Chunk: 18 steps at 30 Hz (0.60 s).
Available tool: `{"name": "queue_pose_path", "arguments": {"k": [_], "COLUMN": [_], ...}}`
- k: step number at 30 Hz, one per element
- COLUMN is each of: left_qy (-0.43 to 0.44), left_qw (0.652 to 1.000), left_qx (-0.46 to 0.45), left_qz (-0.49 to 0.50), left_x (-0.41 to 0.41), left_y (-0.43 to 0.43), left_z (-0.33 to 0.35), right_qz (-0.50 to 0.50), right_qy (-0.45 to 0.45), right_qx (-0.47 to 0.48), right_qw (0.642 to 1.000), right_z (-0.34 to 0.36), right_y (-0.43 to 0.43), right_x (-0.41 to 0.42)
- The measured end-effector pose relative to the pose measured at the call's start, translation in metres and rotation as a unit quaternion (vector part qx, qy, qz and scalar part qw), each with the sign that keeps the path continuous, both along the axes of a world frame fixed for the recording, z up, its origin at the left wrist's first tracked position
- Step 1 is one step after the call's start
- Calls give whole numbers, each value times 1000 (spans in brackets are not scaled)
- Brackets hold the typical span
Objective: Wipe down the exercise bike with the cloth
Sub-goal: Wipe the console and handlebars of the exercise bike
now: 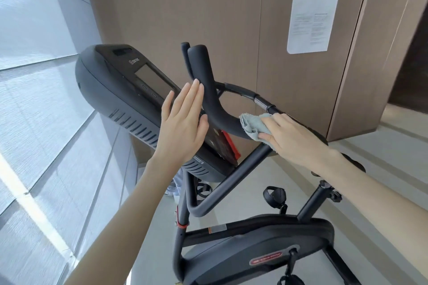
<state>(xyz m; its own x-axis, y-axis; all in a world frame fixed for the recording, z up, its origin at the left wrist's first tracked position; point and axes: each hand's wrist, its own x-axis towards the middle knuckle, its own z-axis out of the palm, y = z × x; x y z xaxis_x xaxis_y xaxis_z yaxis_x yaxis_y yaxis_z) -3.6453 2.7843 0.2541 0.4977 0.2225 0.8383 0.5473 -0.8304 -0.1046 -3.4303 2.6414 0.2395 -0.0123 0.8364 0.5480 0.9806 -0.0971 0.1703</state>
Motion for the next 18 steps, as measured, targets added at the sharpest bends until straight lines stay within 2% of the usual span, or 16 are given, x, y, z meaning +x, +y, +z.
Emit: {"name": "queue_pose_path", "arguments": {"k": [2, 4, 6, 9, 12, 15, 18], "left_qy": [-10, -26, -32, -42, -60, -76, -82], "left_qw": [1000, 999, 999, 999, 998, 997, 996], "left_qx": [-4, -12, -14, -19, -19, -20, -22], "left_qz": [-9, -15, -19, -20, -19, -18, -17], "left_x": [-2, -7, -14, -26, -38, -51, -57], "left_y": [1, 3, 3, 5, 10, 14, 14], "left_z": [1, 0, -1, -5, -10, -14, -16], "right_qz": [10, 39, 66, 108, 110, 16, -73], "right_qy": [141, 279, 317, 322, 330, 229, 151], "right_qx": [61, 171, 248, 274, 231, 273, 304], "right_qw": [988, 944, 913, 899, 909, 934, 938], "right_z": [12, 35, 62, 94, 100, 82, 62], "right_y": [-1, 9, 26, 60, 95, 116, 115], "right_x": [-6, -19, -38, -72, -103, -122, -127]}}
